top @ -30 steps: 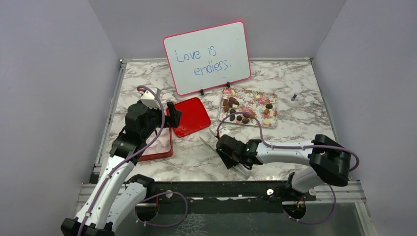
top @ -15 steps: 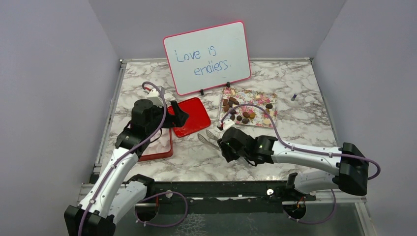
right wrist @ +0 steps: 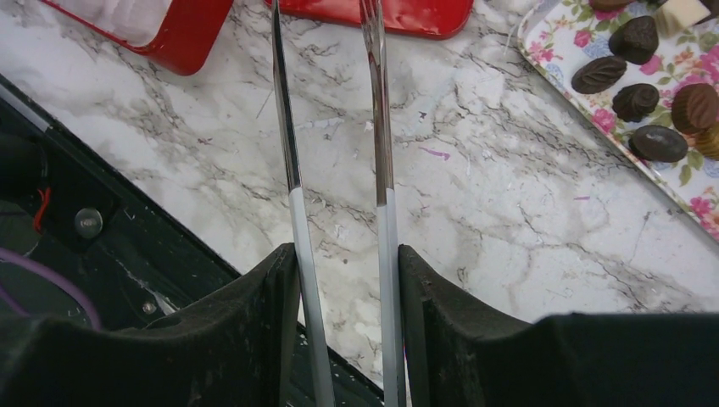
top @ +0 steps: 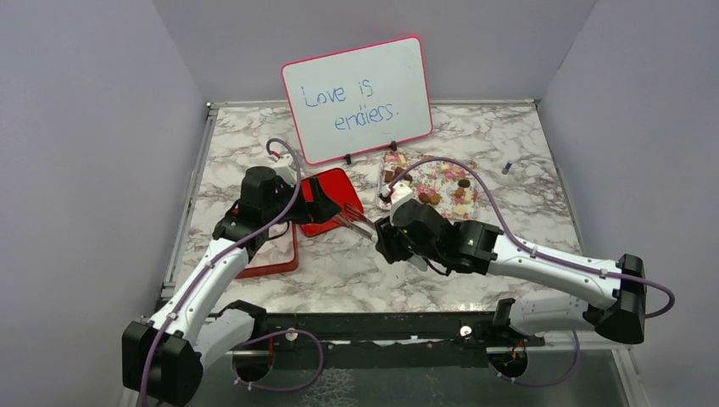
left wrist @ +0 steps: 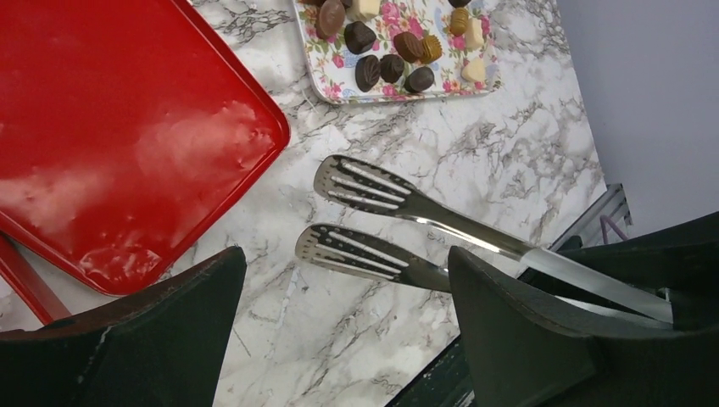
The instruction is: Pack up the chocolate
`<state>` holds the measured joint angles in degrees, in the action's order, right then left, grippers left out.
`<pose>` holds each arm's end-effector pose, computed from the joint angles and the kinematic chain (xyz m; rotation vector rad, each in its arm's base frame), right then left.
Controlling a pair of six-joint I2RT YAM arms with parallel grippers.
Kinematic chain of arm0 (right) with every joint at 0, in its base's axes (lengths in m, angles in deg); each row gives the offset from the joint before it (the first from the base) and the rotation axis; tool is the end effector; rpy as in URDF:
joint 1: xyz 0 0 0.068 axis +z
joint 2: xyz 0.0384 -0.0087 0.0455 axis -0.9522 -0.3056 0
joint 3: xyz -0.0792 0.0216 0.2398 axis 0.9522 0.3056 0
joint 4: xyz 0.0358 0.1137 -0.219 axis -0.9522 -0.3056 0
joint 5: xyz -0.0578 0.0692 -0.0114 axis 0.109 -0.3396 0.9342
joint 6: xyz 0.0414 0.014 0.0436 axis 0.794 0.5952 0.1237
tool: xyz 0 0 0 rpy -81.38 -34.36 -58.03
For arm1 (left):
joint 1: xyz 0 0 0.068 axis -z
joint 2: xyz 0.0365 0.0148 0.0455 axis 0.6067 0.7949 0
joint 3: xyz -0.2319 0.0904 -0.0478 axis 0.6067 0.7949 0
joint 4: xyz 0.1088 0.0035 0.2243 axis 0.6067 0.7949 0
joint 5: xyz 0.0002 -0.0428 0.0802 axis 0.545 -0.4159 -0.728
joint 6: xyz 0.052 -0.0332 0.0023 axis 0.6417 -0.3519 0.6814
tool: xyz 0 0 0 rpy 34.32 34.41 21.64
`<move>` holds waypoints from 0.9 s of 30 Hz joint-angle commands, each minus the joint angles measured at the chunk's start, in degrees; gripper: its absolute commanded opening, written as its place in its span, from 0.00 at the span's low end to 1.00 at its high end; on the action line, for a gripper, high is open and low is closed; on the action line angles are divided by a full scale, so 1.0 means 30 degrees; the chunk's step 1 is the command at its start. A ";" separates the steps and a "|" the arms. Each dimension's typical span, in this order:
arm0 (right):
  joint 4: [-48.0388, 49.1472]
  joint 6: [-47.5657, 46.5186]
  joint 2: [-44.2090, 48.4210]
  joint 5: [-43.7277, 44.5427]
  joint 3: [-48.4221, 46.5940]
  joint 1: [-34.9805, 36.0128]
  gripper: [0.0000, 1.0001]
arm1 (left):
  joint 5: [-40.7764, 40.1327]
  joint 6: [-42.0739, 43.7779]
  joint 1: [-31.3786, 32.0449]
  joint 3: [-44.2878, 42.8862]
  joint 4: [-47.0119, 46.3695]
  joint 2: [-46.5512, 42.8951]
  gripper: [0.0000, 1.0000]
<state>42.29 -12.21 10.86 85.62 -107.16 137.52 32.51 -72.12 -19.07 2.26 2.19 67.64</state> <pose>0.1202 0.2310 0.2802 -0.6819 2.1944 0.5086 0.2081 -0.0904 0.2586 0.1354 2.1536 -0.9441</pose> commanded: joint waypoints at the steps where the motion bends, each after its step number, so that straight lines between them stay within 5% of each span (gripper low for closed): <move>1: -0.2099 0.0324 -0.0195 0.2086 -0.1207 0.0170 0.47 | 0.0447 0.0780 0.0030 -0.0322 -0.0520 -0.1000 0.91; 13: -0.4758 0.0039 -0.2076 0.6040 -0.3022 -0.0439 0.45 | -0.3161 0.3133 0.0042 -0.0600 0.1265 -0.3825 0.99; 27: -0.5739 -0.0821 -0.3190 0.4458 -0.3374 -0.3870 0.43 | -0.5298 0.3692 0.0030 -0.0367 0.1611 -0.5283 0.99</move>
<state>26.95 -14.35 2.36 98.54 -114.57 126.44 19.35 -61.97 -19.07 1.77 6.99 53.65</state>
